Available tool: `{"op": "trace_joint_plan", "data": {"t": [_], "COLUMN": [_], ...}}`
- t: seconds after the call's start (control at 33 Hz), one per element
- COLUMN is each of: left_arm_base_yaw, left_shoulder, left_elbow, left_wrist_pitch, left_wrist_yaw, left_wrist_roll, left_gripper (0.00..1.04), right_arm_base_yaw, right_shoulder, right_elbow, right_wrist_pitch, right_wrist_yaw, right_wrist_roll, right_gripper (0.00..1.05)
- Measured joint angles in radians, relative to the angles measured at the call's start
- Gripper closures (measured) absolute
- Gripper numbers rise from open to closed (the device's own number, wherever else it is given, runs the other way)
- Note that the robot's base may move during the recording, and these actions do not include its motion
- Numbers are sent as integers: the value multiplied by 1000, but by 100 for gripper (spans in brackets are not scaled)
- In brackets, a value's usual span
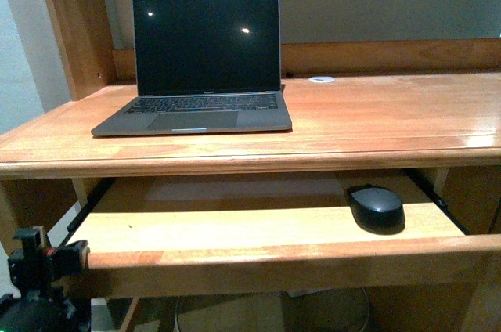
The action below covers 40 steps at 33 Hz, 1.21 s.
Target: Place mouse
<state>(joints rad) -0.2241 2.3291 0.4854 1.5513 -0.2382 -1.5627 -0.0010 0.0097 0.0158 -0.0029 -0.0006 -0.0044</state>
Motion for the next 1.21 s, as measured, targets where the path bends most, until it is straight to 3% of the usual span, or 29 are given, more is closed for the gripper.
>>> {"op": "trace_joint_plan", "data": {"t": [0.12, 0.33, 0.45, 0.58, 0.82, 0.97, 1.06, 1.15, 1.21], "left_arm_base_yaw": [-33, -54, -53, -35, -32, -90, -57, -37, -37], "left_shoulder": [13, 7, -60, -191, -373, -583, -772, -1015, -1173], "left_elbow": [-72, -178, -238, -289, -359, -460, -459, -417, -403], "left_wrist_pitch": [37, 37, 16, -132, -229, -276, -280, -449, -651], "left_wrist_yaw": [-57, -62, -2, 95, 253, 400, 428, 459, 485], "left_wrist_roll": [-19, -17, -16, 16, 211, 365, 445, 530, 607], "left_gripper": [49, 4, 6, 6, 6, 7, 7, 7, 7], "right_arm_base_yaw": [0, 0, 0, 0, 0, 0, 0, 0, 0], "right_shoulder": [0, 0, 0, 0, 0, 0, 0, 0, 0], "right_elbow": [0, 0, 0, 0, 0, 0, 0, 0, 0], "right_wrist_pitch": [0, 0, 0, 0, 0, 0, 0, 0, 0], "right_wrist_yaw": [0, 0, 0, 0, 0, 0, 0, 0, 0], "right_wrist_roll": [0, 0, 0, 0, 0, 0, 0, 0, 0], "right_gripper": [7, 7, 7, 7, 7, 7, 7, 7, 7]}}
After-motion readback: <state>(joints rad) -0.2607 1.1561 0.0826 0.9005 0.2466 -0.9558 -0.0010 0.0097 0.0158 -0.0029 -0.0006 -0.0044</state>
